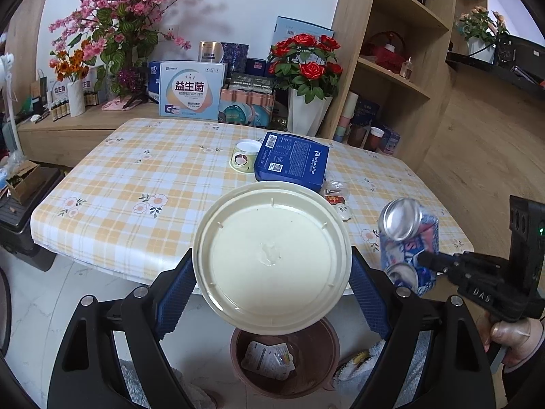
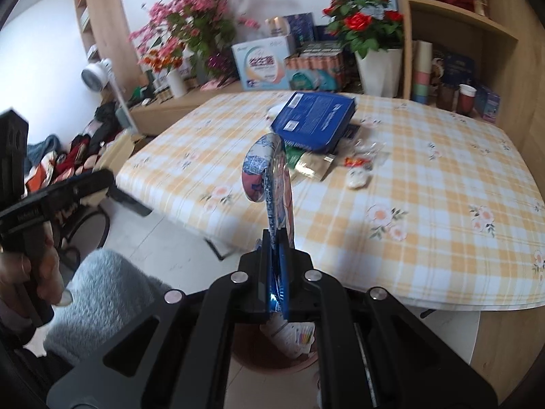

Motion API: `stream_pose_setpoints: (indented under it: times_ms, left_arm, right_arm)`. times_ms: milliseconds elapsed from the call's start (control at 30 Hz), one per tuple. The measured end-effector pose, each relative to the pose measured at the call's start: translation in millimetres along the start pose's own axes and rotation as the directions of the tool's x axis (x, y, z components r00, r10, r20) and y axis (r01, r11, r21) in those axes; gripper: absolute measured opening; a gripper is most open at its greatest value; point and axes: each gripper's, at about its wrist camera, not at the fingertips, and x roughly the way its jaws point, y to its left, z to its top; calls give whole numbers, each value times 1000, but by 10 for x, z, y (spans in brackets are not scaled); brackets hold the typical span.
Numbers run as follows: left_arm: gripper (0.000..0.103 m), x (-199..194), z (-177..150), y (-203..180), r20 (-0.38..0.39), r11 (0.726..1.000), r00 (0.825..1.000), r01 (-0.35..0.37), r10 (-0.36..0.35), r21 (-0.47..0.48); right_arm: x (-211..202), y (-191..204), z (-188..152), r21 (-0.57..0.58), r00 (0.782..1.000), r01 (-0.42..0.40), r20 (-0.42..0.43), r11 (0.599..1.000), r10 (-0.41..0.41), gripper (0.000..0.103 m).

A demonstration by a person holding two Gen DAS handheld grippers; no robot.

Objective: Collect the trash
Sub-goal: 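Carry the snack wrapper with the right tool over the bin and release it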

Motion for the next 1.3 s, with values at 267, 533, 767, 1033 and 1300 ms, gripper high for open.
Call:
stream_pose_setpoints:
  times_ms: [267, 533, 767, 1033, 1300]
  left_arm:
    - [83, 120, -42, 3, -23, 1000, 1000, 6, -6, -4]
    - [83, 271, -78, 14, -55, 1000, 998, 9, -9, -7]
    - [83, 321, -100, -8, -68, 1000, 998, 9, -9, -3]
    - [83, 327, -112, -84, -71, 1000, 997, 19, -18, 16]
    - [83, 375, -140, -163, -91, 999, 996, 29, -25, 39]
  right_arm:
    - [295, -21, -190, 9, 994, -40, -104, 999, 41, 8]
    - [491, 19, -296, 8, 982, -92, -164, 996, 92, 8]
    - [480, 25, -295, 25, 985, -121, -123, 992, 123, 31]
    - [204, -127, -106, 48, 999, -40, 26, 998, 39, 68]
    - [-86, -384, 40, 120, 974, 140, 160, 983, -158, 97]
